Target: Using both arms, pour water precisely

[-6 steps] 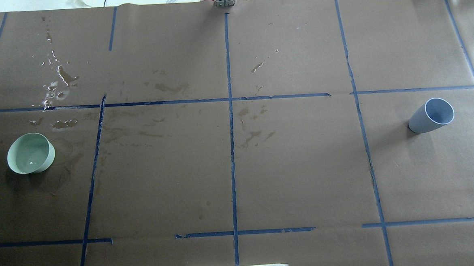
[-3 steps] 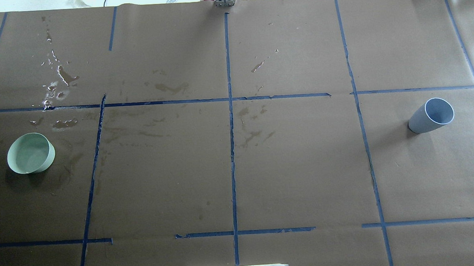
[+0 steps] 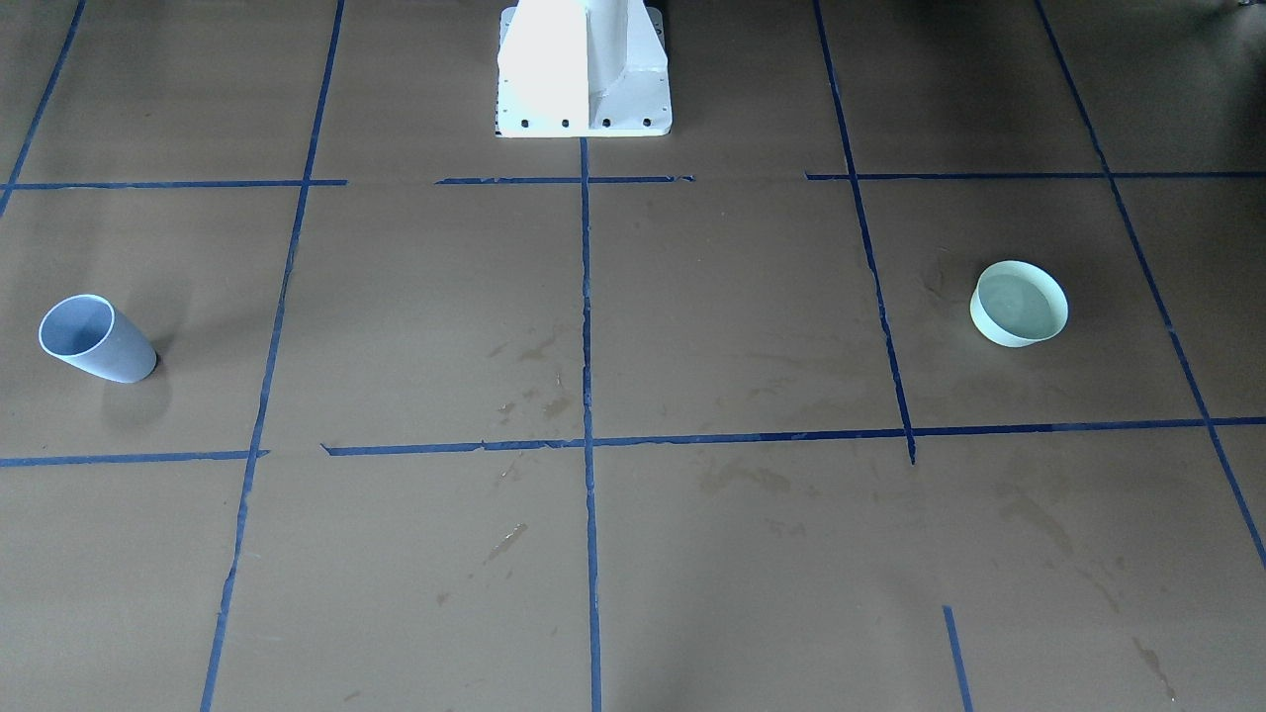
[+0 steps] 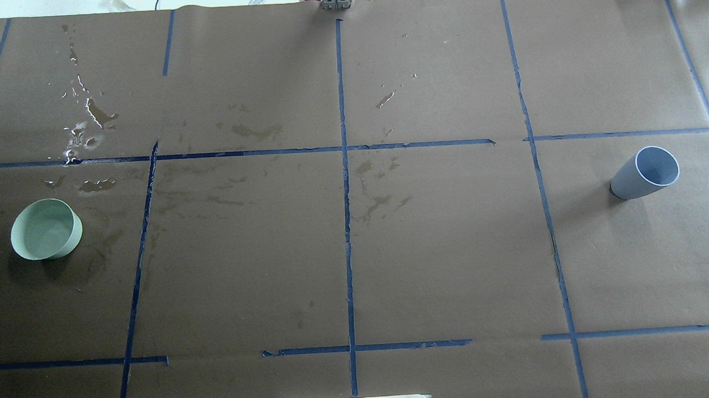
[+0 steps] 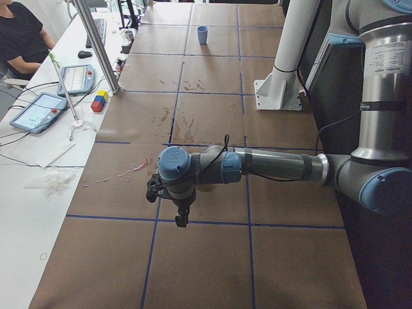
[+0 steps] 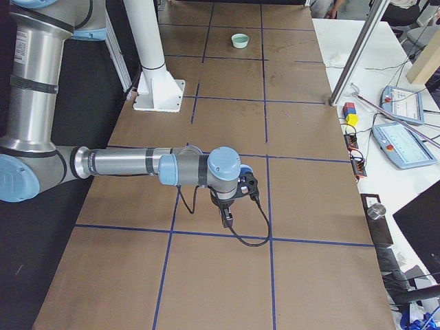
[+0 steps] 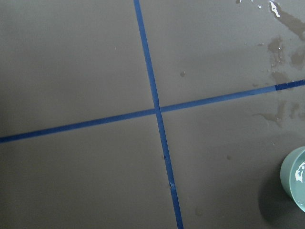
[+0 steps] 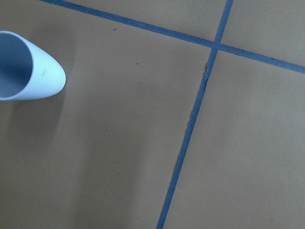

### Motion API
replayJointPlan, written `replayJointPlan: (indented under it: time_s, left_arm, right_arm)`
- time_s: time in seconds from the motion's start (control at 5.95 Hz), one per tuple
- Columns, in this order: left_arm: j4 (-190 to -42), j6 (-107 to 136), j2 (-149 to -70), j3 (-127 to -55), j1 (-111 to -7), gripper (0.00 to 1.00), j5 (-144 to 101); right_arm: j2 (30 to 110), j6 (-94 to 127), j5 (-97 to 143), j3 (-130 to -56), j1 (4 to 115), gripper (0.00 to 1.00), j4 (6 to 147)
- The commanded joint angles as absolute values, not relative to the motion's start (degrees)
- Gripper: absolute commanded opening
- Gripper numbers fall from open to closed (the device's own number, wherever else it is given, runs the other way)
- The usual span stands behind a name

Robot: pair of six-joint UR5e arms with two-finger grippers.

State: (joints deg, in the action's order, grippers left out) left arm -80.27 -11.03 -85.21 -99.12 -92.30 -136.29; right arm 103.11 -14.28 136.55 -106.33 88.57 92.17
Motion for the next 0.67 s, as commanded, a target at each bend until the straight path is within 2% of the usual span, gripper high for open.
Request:
replayJointPlan:
  time_s: [0.0, 0.5]
  left_arm:
    - [-80.2, -11.0, -84.1, -101.0, -92.0, 1.0, -136.1]
    - [-80.9, -11.2, -83.6, -100.6, -91.8, 1.0, -136.3]
  right_arm:
    - [103.1, -13.8, 135.5, -106.4, 88.7, 1.0, 92.1]
    - [104.1, -14.1, 135.9, -109.0, 90.7, 1.0, 92.9]
